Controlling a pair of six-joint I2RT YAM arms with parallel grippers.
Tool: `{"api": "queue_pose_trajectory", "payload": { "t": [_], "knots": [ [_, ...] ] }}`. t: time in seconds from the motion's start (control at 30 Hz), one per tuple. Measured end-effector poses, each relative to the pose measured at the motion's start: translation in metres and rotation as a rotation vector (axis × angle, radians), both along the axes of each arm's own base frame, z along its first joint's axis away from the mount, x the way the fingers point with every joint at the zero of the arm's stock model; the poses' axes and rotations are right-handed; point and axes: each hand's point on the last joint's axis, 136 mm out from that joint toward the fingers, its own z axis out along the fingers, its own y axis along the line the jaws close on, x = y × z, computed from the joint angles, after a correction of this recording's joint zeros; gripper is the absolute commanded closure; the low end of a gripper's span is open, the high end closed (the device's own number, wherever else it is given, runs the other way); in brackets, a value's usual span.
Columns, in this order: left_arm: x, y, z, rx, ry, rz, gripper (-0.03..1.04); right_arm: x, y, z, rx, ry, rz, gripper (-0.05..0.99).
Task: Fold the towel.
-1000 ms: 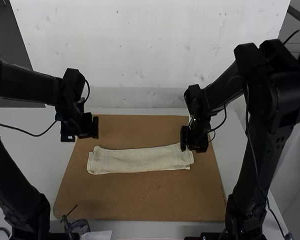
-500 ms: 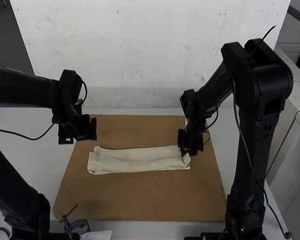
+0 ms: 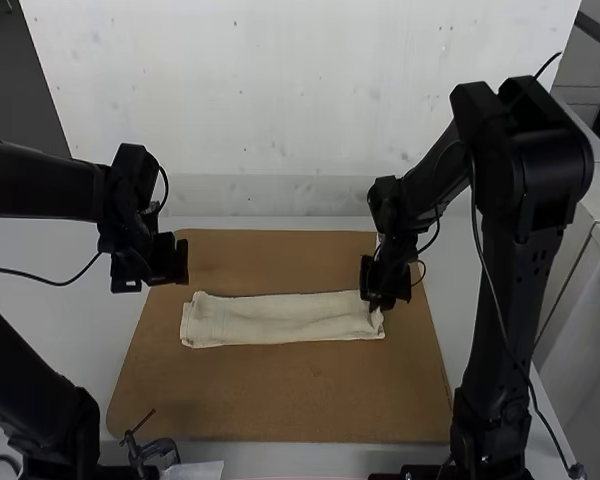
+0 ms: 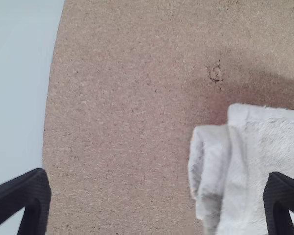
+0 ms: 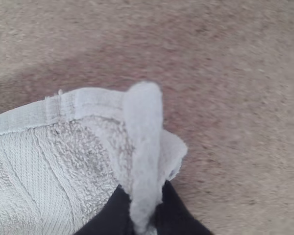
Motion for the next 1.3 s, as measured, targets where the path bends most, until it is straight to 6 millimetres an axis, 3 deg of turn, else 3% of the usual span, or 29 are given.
{"api": "queue_pose_trajectory", "payload": {
  "t": [0.27, 0.53, 0.67, 0.77, 0.83, 0.93, 1.0, 1.2, 1.3],
  "knots": [
    [-0.004, 0.0, -0.003, 0.002, 0.007, -0.005, 0.04, 0.019, -0.078, 0.031, -0.02, -0.077, -0.141, 0.92],
    [-0.002, -0.003, 0.008, -0.003, -0.03, -0.013, 0.04, 0.014, -0.153, 0.032, -0.064, -0.082, -0.242, 0.92],
    [-0.002, -0.003, 0.009, -0.004, -0.036, -0.013, 0.04, 0.011, -0.177, 0.033, -0.079, -0.079, -0.272, 0.92],
    [-0.002, -0.003, 0.009, -0.004, -0.037, -0.013, 0.04, 0.013, -0.179, 0.037, -0.085, -0.075, -0.264, 0.92],
    [-0.002, -0.003, 0.009, -0.004, -0.036, -0.013, 0.04, 0.015, -0.172, 0.04, -0.088, -0.07, -0.243, 0.92],
    [-0.004, -0.002, 0.007, -0.003, -0.032, -0.013, 0.04, 0.016, -0.142, 0.039, -0.085, -0.051, -0.174, 0.92],
    [-0.006, -0.002, 0.005, -0.002, -0.026, -0.013, 0.04, 0.015, -0.112, 0.038, -0.079, -0.037, -0.116, 0.92],
    [-0.007, -0.003, 0.003, -0.002, -0.026, -0.018, 0.04, 0.005, 0.004, 0.044, -0.048, -0.055, 0.103, 0.92],
    [-0.007, -0.004, 0.004, -0.002, -0.027, -0.019, 0.04, 0.004, 0.044, 0.057, -0.036, -0.082, 0.151, 0.92]
  ]
}}
